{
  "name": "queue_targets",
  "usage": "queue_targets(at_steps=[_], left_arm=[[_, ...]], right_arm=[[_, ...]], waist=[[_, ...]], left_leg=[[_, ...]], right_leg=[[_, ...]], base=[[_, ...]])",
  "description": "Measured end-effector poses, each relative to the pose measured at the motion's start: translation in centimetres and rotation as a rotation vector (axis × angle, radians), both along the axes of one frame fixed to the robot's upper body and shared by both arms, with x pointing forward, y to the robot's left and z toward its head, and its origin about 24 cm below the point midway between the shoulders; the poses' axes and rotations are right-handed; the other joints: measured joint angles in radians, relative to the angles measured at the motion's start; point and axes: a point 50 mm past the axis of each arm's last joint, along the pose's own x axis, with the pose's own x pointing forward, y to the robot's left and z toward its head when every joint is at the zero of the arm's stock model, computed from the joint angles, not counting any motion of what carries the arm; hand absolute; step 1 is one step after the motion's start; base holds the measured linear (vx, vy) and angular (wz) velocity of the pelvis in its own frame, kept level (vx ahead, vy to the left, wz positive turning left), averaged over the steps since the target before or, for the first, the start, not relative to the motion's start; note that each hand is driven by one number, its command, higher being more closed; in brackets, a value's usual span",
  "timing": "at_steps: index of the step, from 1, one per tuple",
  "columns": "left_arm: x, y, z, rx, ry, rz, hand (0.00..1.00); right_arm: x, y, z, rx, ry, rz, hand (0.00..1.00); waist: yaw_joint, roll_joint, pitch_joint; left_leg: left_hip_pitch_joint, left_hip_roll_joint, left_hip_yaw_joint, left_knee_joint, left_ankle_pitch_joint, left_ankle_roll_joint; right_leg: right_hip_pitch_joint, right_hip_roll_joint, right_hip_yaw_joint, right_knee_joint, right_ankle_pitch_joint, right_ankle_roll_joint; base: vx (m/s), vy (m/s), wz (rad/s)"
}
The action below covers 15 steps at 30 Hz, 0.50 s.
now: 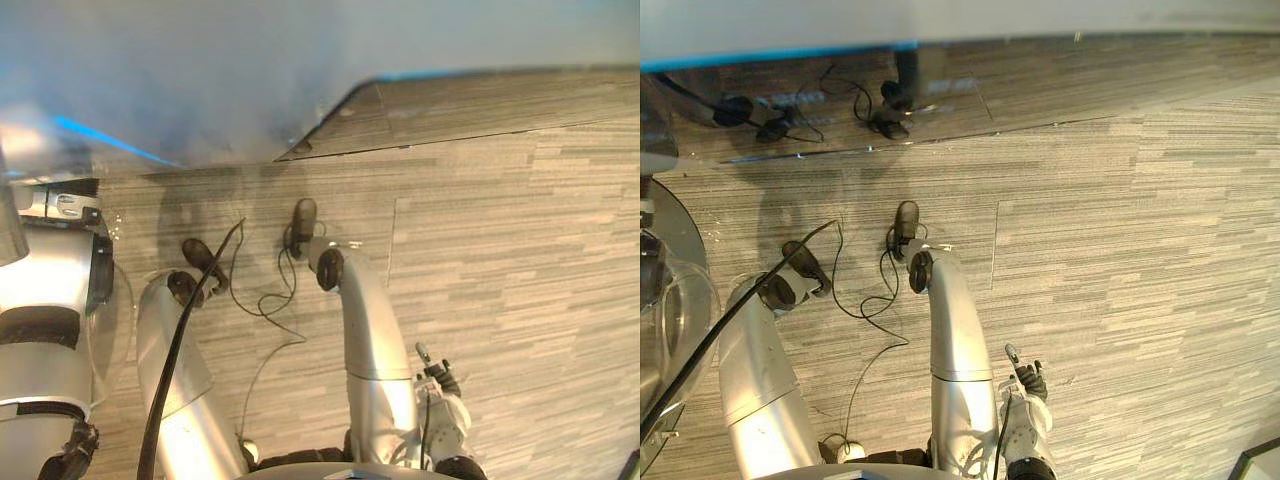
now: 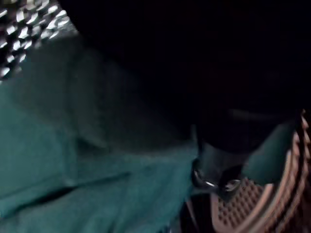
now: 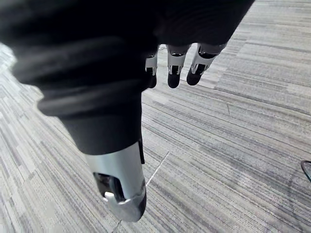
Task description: Pick up the laundry basket with both hands and put the clothes into the washing machine.
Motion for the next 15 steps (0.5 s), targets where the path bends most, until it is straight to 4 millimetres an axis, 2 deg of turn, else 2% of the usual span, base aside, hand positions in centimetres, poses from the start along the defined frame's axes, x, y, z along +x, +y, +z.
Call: queue_targets(at_steps=[4,15], left_arm=[[0.37,-0.63,-0.07,0.108,0.024,0.081,0.00],[0.34,-0.81,0.04,0.160,0.023,0.113,0.00]], right_arm=[[0.08,-0.06,0.08,0.006,-0.021,0.008,0.00],[0.27,-0.67,0.45,-0.011,-0.049,0.010,0.00]], waist=[[0.006,0.000,0.000],[0.005,-0.001,-0.001]], left_leg=[[0.000,0.000,0.007,0.000,0.000,0.000],[-0.001,0.001,0.021,-0.007,-0.001,0.003]], right_leg=[[-0.005,-0.004,0.002,0.001,0.000,0.000],[-0.008,-0.015,-0.003,-0.012,-0.001,0.000]], base=[[-0.05,0.013,-0.02],[-0.07,0.014,-0.02]])
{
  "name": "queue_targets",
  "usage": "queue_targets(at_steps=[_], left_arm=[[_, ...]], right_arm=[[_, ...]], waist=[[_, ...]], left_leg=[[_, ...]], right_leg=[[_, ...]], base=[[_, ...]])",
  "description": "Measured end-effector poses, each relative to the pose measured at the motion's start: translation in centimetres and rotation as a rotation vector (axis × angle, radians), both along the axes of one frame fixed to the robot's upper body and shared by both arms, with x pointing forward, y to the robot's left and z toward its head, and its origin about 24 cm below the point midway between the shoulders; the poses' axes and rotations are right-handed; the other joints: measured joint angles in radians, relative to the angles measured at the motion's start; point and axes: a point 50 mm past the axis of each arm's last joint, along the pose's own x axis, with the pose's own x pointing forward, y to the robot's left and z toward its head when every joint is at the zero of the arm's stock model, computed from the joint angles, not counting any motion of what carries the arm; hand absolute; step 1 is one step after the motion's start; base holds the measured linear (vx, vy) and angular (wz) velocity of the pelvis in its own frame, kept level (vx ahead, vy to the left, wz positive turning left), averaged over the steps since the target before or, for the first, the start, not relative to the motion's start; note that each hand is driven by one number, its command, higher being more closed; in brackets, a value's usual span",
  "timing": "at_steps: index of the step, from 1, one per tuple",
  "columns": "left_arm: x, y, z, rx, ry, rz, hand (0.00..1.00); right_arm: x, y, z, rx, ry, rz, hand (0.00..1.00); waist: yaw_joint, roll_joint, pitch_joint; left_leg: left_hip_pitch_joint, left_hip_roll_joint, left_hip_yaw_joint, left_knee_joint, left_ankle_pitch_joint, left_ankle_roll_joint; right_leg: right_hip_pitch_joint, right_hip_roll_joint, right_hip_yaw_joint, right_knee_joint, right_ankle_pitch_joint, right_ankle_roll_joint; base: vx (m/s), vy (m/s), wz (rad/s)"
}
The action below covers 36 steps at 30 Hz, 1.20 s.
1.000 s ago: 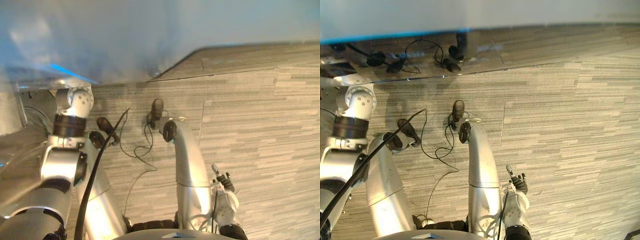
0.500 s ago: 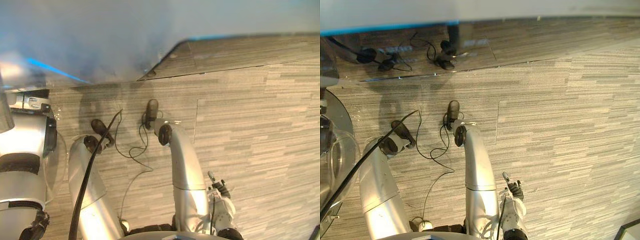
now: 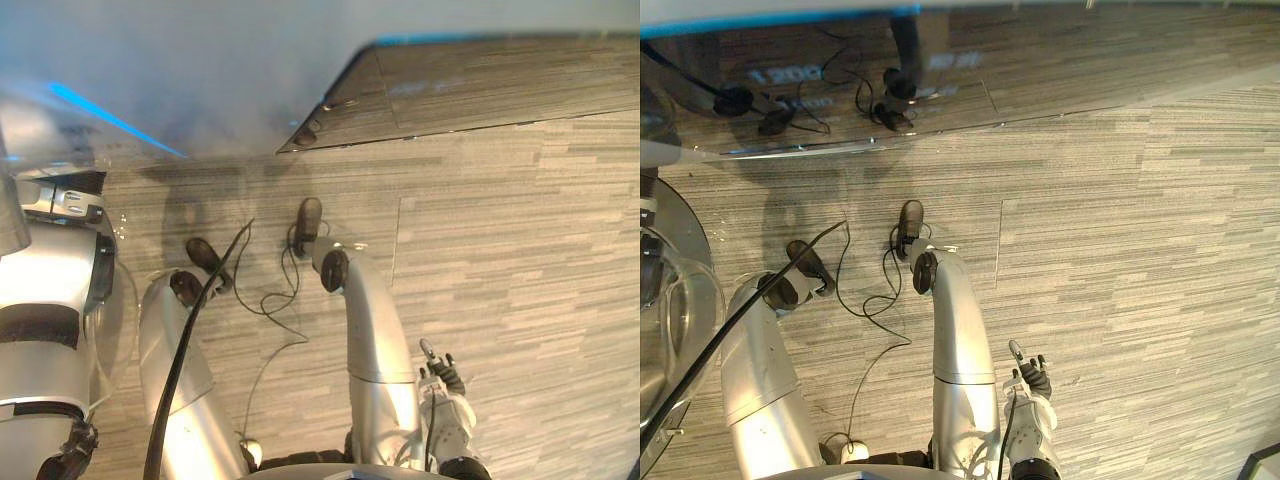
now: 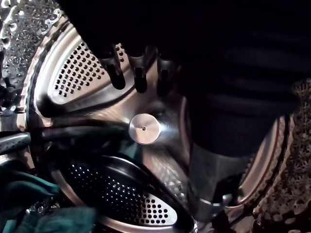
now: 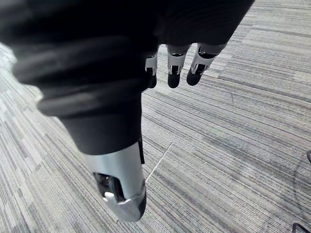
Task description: Pick up the laundry basket with both hands and put the clothes into the washing machine.
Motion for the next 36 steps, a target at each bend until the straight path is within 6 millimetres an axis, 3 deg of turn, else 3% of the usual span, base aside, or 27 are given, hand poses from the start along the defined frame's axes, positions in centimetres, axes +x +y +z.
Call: queue_targets(at_steps=[7,12,17,20,26,32,36], left_arm=[[0.0,0.1,-0.1,-0.006,0.008,-0.012,0.00],[-0.4,1.3,-2.0,-0.178,0.001,-0.191,0.00],[0.0,2.5,-8.0,-0.448,0.081,-0.426,0.00],[0.1,0.8,-11.5,-0.560,0.134,-0.563,0.00],[-0.8,-2.7,-20.8,-0.938,0.260,-0.759,0.00],[-2.8,-4.1,-26.0,-1.135,0.326,-0.801,0.00],[-3.6,-3.5,-27.4,-1.200,0.318,-0.808,0.00]], right_arm=[[0.3,0.6,0.0,-0.006,0.000,0.041,0.00],[0.3,0.6,0.1,-0.006,0.000,0.042,0.00],[0.2,0.7,0.0,-0.007,0.019,0.034,0.00],[0.2,0.7,0.0,-0.009,0.024,0.034,0.00],[0.2,0.6,0.0,-0.040,0.048,0.038,0.00],[0.2,0.3,0.1,-0.046,0.058,0.032,0.00],[0.2,-0.1,0.2,-0.055,0.058,0.033,0.00]], waist=[[-0.001,-0.001,-0.001],[-0.007,-0.001,-0.001],[-0.002,0.000,-0.001],[0.008,0.003,0.000],[0.013,0.006,0.003],[0.028,0.017,0.014],[0.040,0.028,0.021]], left_leg=[[-0.001,0.000,0.000,-0.003,0.000,-0.001],[-0.001,0.000,0.000,-0.004,0.001,-0.001],[-0.001,-0.002,-0.001,-0.009,0.002,-0.003],[-0.001,-0.002,-0.007,-0.010,0.002,-0.003],[-0.006,-0.018,-0.041,-0.010,0.009,-0.016],[-0.005,-0.025,-0.074,0.024,0.008,-0.020],[0.002,-0.033,-0.080,0.033,0.007,-0.021]], right_leg=[[0.001,-0.002,-0.004,-0.002,0.000,0.000],[0.003,-0.003,-0.005,-0.003,0.000,0.000],[0.003,-0.004,-0.006,-0.003,0.000,0.000],[0.004,-0.004,-0.009,0.000,0.000,0.000],[0.010,-0.006,-0.022,0.016,-0.001,-0.001],[0.015,-0.011,-0.028,0.072,-0.028,-0.004],[0.020,-0.019,-0.028,0.093,-0.034,-0.013]], base=[[-0.07,0.003,0.01],[-0.06,0.008,0.00],[-0.02,0.003,0.03],[0.00,0.000,0.00],[-0.04,-0.007,0.08],[-0.05,-0.012,0.09],[-0.04,-0.001,0.10]])
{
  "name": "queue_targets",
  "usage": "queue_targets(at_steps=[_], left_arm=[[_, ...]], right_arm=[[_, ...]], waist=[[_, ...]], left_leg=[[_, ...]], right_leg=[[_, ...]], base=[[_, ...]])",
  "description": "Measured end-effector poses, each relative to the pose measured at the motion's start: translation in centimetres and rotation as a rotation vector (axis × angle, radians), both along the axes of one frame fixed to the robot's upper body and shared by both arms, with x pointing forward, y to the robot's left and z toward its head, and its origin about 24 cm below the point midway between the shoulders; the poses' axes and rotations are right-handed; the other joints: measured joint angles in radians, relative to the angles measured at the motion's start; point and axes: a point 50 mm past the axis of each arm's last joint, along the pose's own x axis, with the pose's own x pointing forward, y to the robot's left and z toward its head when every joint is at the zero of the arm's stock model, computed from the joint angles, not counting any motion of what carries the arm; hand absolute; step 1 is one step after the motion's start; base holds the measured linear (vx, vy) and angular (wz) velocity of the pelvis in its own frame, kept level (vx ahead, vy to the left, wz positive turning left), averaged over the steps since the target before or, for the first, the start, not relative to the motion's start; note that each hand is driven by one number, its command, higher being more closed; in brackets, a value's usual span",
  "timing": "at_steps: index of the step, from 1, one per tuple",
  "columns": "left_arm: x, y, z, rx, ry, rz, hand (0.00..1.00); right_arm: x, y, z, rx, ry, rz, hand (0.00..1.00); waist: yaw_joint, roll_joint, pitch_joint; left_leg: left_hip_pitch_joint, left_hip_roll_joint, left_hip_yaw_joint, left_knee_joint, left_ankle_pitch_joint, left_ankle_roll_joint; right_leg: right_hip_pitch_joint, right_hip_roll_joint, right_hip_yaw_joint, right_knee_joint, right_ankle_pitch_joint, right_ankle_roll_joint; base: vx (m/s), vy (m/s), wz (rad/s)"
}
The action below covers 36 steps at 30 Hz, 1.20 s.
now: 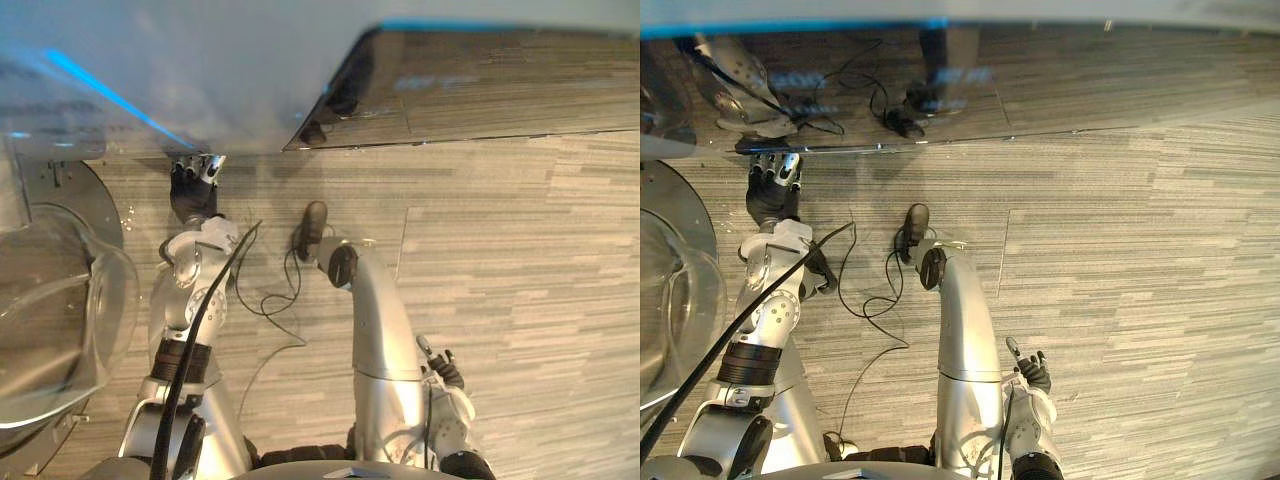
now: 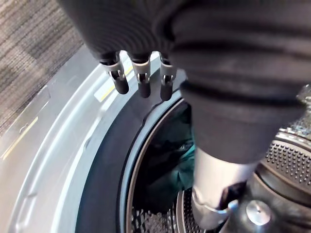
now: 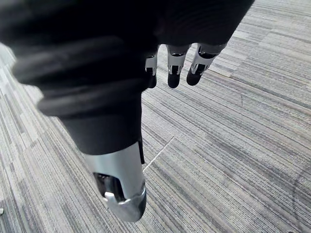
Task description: Pick up the laundry basket with both hands and put the clothes into the washing machine.
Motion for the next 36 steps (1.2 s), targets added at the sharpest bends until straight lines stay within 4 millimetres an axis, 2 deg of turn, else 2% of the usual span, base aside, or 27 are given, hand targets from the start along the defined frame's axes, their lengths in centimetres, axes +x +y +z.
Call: queue_targets(at_steps=[5,9,13,14,15,17,18,20,21,23,24,27,31,36], left_arm=[[-1.6,1.4,-3.5,-0.021,0.096,0.039,0.00],[-2.1,1.0,-7.6,-0.038,0.243,0.028,0.00],[-3.2,0.5,-12.3,-0.040,0.422,-0.008,0.00],[-3.7,0.1,-14.2,-0.030,0.503,-0.040,0.00],[-3.8,0.0,-14.6,-0.029,0.520,-0.046,0.00],[-4.9,-0.9,-17.1,0.009,0.621,-0.099,0.00],[-5.1,-1.1,-17.6,0.031,0.646,-0.110,0.00],[-6.5,-1.0,-20.2,0.077,0.765,-0.124,0.00],[-7.0,-0.8,-20.9,0.083,0.801,-0.121,0.00],[-9.6,0.2,-24.0,0.092,0.959,-0.093,0.00],[-10.4,0.5,-24.7,0.093,1.000,-0.084,0.00],[-14.0,1.6,-27.4,0.121,1.176,-0.061,0.00],[-16.8,2.4,-29.0,0.135,1.302,-0.055,0.00],[-18.6,2.6,-29.9,0.155,1.380,-0.075,0.00]], right_arm=[[0.1,-0.3,0.3,-0.010,-0.014,-0.002,0.00],[0.2,0.1,0.2,-0.026,-0.004,0.019,0.00],[-0.2,0.2,-0.3,-0.023,0.029,0.024,0.00],[-0.7,0.3,-0.9,-0.016,0.060,0.024,0.00],[-0.8,0.3,-1.0,-0.014,0.068,0.025,0.00],[-1.8,0.3,-1.7,-0.034,0.124,0.038,0.00],[-2.1,0.2,-1.9,-0.034,0.136,0.039,0.00],[-3.1,0.1,-2.4,-0.045,0.184,0.058,0.00],[-3.4,0.1,-2.6,-0.048,0.196,0.061,0.00],[-5.0,0.3,-3.5,-0.021,0.246,0.041,0.00],[-5.3,0.4,-3.7,-0.014,0.262,0.036,0.00],[-7.2,-0.3,-4.4,0.000,0.312,-0.017,0.00],[-8.9,-0.6,-5.3,0.043,0.372,-0.086,0.00],[-10.3,-0.6,-6.1,0.091,0.432,-0.143,0.00]], waist=[[0.017,0.016,0.011],[0.037,0.028,0.013],[0.049,0.035,0.010],[0.053,0.038,0.009],[0.053,0.038,0.009],[0.049,0.053,-0.001],[0.050,0.055,-0.004],[0.055,0.065,-0.040],[0.055,0.068,-0.062],[0.059,0.086,-0.150],[0.059,0.089,-0.167],[0.060,0.115,-0.271],[0.067,0.137,-0.350],[0.064,0.138,-0.381]], left_leg=[[0.061,-0.006,0.010,-0.012,0.004,0.000],[0.234,-0.040,0.034,-0.135,0.043,-0.003],[0.430,-0.078,0.064,-0.340,0.111,-0.016],[0.517,-0.096,0.076,-0.439,0.145,-0.017],[0.535,-0.100,0.080,-0.461,0.153,-0.017],[0.660,-0.132,0.090,-0.599,0.211,-0.019],[0.691,-0.140,0.096,-0.633,0.224,-0.017],[0.806,-0.165,0.113,-0.753,0.266,-0.018],[0.824,-0.169,0.116,-0.775,0.274,-0.017],[0.902,-0.177,0.124,-0.847,0.297,-0.024],[0.929,-0.178,0.128,-0.865,0.300,-0.025],[1.031,-0.194,0.133,-0.957,0.318,-0.032],[1.144,-0.212,0.135,-1.081,0.355,-0.041],[1.230,-0.221,0.129,-1.168,0.382,-0.048]], right_leg=[[0.049,-0.007,0.001,0.001,-0.004,-0.006],[0.210,-0.016,-0.001,-0.087,0.006,-0.003],[0.407,-0.013,-0.025,-0.274,0.056,0.011],[0.495,-0.012,-0.042,-0.369,0.089,0.017],[0.512,-0.012,-0.044,-0.388,0.096,0.016],[0.641,-0.011,-0.062,-0.512,0.143,0.022],[0.671,-0.011,-0.064,-0.537,0.150,0.022],[0.776,-0.011,-0.078,-0.630,0.181,0.026],[0.793,-0.010,-0.082,-0.648,0.185,0.027],[0.870,-0.003,-0.091,-0.711,0.197,0.031],[0.896,0.000,-0.093,-0.726,0.200,0.030],[0.997,0.006,-0.110,-0.796,0.205,0.038],[1.097,0.022,-0.117,-0.892,0.225,0.055],[1.203,0.047,-0.137,-1.008,0.269,0.062]], base=[[-0.05,-0.008,0.05],[-0.07,-0.066,0.25],[-0.04,-0.066,0.16],[0.01,-0.022,0.08],[0.04,-0.006,0.17],[0.06,0.003,0.23],[0.11,0.011,0.22],[0.14,0.018,0.15],[0.15,0.027,0.09],[0.20,0.034,0.06],[0.21,0.042,0.03],[0.19,0.044,0.10],[0.15,0.034,0.07],[0.10,0.035,0.06]])
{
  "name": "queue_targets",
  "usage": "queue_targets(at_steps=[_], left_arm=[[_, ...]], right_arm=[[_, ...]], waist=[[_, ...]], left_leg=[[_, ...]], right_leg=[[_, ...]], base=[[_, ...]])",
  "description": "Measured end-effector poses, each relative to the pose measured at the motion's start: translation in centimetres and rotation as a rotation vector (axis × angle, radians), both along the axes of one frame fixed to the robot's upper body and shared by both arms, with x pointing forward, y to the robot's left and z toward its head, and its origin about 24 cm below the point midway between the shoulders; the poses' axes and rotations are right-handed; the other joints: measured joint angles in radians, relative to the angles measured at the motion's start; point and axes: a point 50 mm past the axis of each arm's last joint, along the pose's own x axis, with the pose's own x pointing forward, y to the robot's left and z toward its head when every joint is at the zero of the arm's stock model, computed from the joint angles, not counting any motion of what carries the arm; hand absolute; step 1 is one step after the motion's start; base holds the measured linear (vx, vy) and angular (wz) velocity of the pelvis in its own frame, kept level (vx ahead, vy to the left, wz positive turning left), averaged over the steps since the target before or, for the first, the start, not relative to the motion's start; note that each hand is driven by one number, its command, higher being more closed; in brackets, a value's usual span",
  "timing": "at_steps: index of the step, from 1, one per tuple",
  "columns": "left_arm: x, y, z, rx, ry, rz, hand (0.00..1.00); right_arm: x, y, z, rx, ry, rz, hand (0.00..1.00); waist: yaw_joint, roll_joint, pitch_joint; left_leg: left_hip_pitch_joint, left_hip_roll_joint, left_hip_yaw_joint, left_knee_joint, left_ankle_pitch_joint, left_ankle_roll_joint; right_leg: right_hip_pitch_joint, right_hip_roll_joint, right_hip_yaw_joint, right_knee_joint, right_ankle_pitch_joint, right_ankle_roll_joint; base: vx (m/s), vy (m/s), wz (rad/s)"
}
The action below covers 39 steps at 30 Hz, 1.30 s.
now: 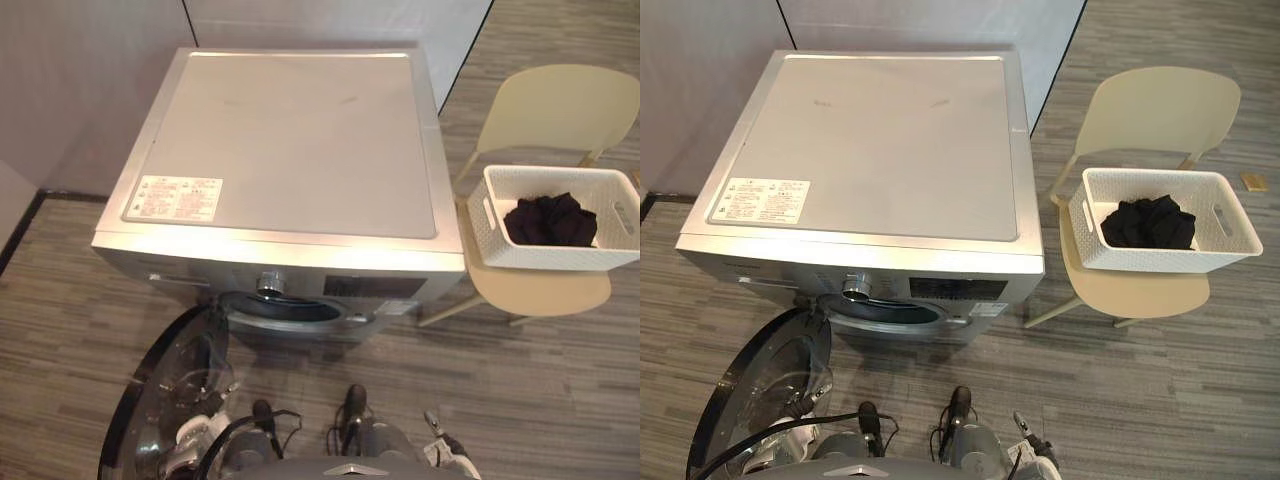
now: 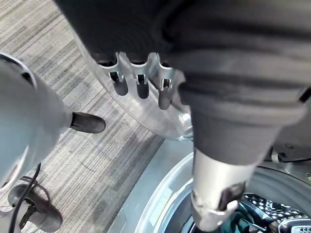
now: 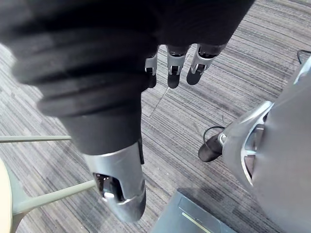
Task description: Pick up the laundry basket with both hands and put the clothes into the washing machine.
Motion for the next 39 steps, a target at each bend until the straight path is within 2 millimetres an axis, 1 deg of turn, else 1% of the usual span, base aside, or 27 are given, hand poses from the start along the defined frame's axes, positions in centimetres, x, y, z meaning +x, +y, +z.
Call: queue_targets(at_steps=[1,6,7,13,15,17,19,22,24,25,26,27,28,29,30,31,32,34,35,36,37,38,39], left_arm=[[-0.5,0.1,-0.2,0.001,0.015,0.004,0.00],[-1.9,0.1,-0.7,0.008,0.073,-0.014,0.00],[-2.5,0.1,-0.9,0.014,0.093,-0.029,0.00],[-3.2,0.6,-1.0,0.032,0.116,-0.042,0.00],[-3.5,0.7,-1.1,0.033,0.131,-0.042,0.00],[-3.9,0.9,-1.2,0.035,0.145,-0.040,0.00],[-4.2,1.2,-1.2,0.038,0.152,-0.032,0.00],[-4.2,1.4,-1.2,0.038,0.146,-0.008,0.00],[-4.2,1.3,-1.2,0.029,0.142,0.015,0.00],[-4.3,1.0,-1.2,0.016,0.142,0.036,0.00],[-4.3,0.5,-1.3,-0.002,0.140,0.059,0.00],[-4.2,0.4,-1.3,-0.009,0.136,0.069,0.00],[-4.1,0.4,-1.3,-0.012,0.134,0.080,0.00],[-4.1,0.5,-1.3,-0.012,0.138,0.077,0.00],[-4.2,0.5,-1.3,-0.011,0.142,0.076,0.00],[-4.2,0.6,-1.3,-0.009,0.140,0.074,0.00],[-4.0,0.8,-1.2,0.002,0.140,0.057,0.00],[-3.8,1.0,-1.2,0.035,0.154,-0.019,0.00],[-3.7,0.9,-1.2,0.038,0.155,-0.034,0.00],[-3.3,0.9,-1.1,0.045,0.153,-0.060,0.00],[-3.1,1.1,-1.0,0.051,0.149,-0.060,0.00],[-3.1,1.4,-1.0,0.057,0.149,-0.059,0.00],[-3.0,2.1,-0.9,0.077,0.151,-0.060,0.00]], right_arm=[[0.1,0.0,-0.1,0.003,0.003,0.008,0.00],[-0.3,0.1,-0.5,0.025,0.040,0.038,0.00],[-0.2,0.1,-0.6,0.024,0.052,0.063,0.00],[0.1,0.2,-0.6,0.023,0.075,0.127,0.00],[-0.1,0.3,-0.7,0.030,0.079,0.136,0.00],[-0.2,0.5,-0.8,0.033,0.089,0.151,0.00],[-0.3,0.5,-0.9,0.036,0.095,0.154,0.00],[-0.3,0.5,-0.9,0.038,0.098,0.153,0.00],[-0.3,0.5,-0.9,0.037,0.095,0.152,0.00],[-0.2,0.5,-0.9,0.036,0.092,0.152,0.00],[0.1,0.2,-0.7,0.021,0.080,0.153,0.00],[0.3,0.2,-0.6,0.017,0.071,0.154,0.00],[0.8,0.0,-0.4,0.009,0.056,0.159,0.00],[0.9,0.1,-0.4,0.012,0.054,0.163,0.00],[0.9,0.4,-0.4,0.022,0.044,0.172,0.00],[0.9,0.5,-0.5,0.025,0.043,0.179,0.00],[1.0,0.8,-0.5,0.028,0.046,0.196,0.00],[-0.2,1.1,-0.8,0.037,0.077,0.211,0.00],[-0.6,1.1,-0.9,0.038,0.086,0.210,0.00],[-1.0,1.1,-0.9,0.037,0.090,0.211,0.00],[-1.0,1.0,-0.9,0.031,0.089,0.218,0.00],[-0.9,1.1,-0.8,0.031,0.082,0.220,0.00],[-0.6,1.4,-0.8,0.040,0.078,0.224,0.00]], waist=[[-0.001,0.000,-0.001],[-0.005,0.000,-0.025],[-0.005,-0.001,-0.025],[-0.005,-0.005,-0.027],[-0.011,-0.007,-0.026],[-0.008,-0.011,-0.023],[-0.007,-0.012,-0.021],[-0.005,-0.014,-0.015],[-0.002,-0.010,-0.010],[0.003,-0.007,-0.008],[0.009,0.006,-0.008],[0.012,0.009,-0.006],[0.013,0.009,-0.007],[0.013,0.002,-0.008],[0.016,-0.010,-0.009],[0.015,-0.015,-0.007],[0.007,-0.026,-0.011],[-0.014,-0.039,-0.020],[-0.020,-0.042,-0.019],[-0.017,-0.045,-0.015],[-0.014,-0.051,-0.009],[-0.014,-0.063,-0.003],[-0.010,-0.071,0.006]], left_leg=[[0.023,-0.004,-0.001,-0.013,0.001,0.000],[0.054,-0.020,-0.019,-0.030,0.001,0.000],[0.078,-0.026,-0.021,-0.038,0.001,0.000],[0.106,-0.028,-0.029,-0.043,0.000,0.001],[0.105,-0.026,-0.049,-0.029,-0.002,0.002],[0.102,-0.019,-0.052,0.013,-0.024,0.002],[0.059,0.003,-0.067,0.135,-0.076,0.000],[0.004,0.008,-0.099,0.256,-0.091,0.000],[0.001,0.005,-0.115,0.268,-0.096,-0.004],[0.003,0.005,-0.129,0.267,-0.116,-0.005],[0.006,0.005,-0.147,0.265,-0.153,-0.004],[0.005,0.000,-0.151,0.266,-0.165,-0.002],[0.008,-0.012,-0.132,0.250,-0.178,0.011],[0.012,-0.019,-0.120,0.238,-0.179,0.013],[0.025,-0.032,-0.090,0.208,-0.179,0.014],[0.033,-0.039,-0.079,0.193,-0.179,0.014],[0.049,-0.058,-0.070,0.155,-0.172,0.020],[0.080,-0.087,-0.066,0.073,-0.139,0.026],[0.085,-0.090,-0.062,0.060,-0.133,0.028],[0.091,-0.090,-0.041,0.053,-0.125,0.027],[0.091,-0.089,-0.005,0.070,-0.118,0.030],[0.090,-0.088,0.013,0.086,-0.110,0.040],[0.085,-0.065,0.070,0.123,-0.120,0.066]], right_leg=[[0.031,0.006,0.000,-0.031,0.012,0.004],[0.097,0.012,-0.005,-0.111,0.043,0.013],[0.129,0.013,-0.005,-0.138,0.054,0.017],[0.166,0.021,-0.011,-0.153,0.060,0.019],[0.179,0.021,-0.025,-0.153,0.056,0.019],[0.197,0.020,-0.025,-0.153,0.048,0.020],[0.211,0.027,-0.022,-0.153,0.032,0.017],[0.215,0.028,0.008,-0.153,0.026,0.024],[0.214,0.029,0.034,-0.152,0.019,0.033],[0.202,0.031,0.046,-0.145,0.009,0.038],[0.183,0.038,0.072,-0.128,-0.007,0.044],[0.176,0.038,0.091,-0.124,-0.018,0.049],[0.167,0.038,0.135,-0.135,-0.024,0.059],[0.163,0.034,0.151,-0.143,-0.024,0.059],[0.157,0.026,0.180,-0.159,-0.024,0.059],[0.150,0.021,0.195,-0.158,-0.024,0.059],[0.139,0.010,0.215,-0.156,-0.024,0.058],[0.120,0.001,0.223,-0.153,-0.024,0.059],[0.115,0.000,0.225,-0.152,-0.024,0.059],[0.085,0.001,0.235,-0.127,-0.024,0.059],[0.044,0.008,0.252,-0.074,-0.003,0.054],[0.024,0.007,0.250,-0.053,0.044,0.046],[0.019,0.005,0.235,-0.053,0.076,0.020]], base=[[0.05,0.048,0.02],[0.04,0.044,0.08],[0.03,0.046,0.05],[-0.01,0.022,0.05],[-0.02,0.024,0.19],[-0.03,0.032,0.08],[-0.05,0.019,0.06],[-0.08,0.035,0.08],[-0.09,0.054,-0.07],[-0.12,0.109,-0.30],[-0.08,0.084,-0.40],[-0.14,0.148,-0.64],[-0.11,0.094,-0.60],[-0.16,0.123,-0.82],[-0.05,0.041,-0.64],[-0.07,0.075,-0.68],[-0.02,0.073,-0.42],[0.01,0.066,-0.27],[0.09,0.044,-0.34],[0.11,0.048,-0.68],[0.09,0.051,-0.86],[0.02,0.038,-1.09],[-0.02,-0.011,-0.94]])
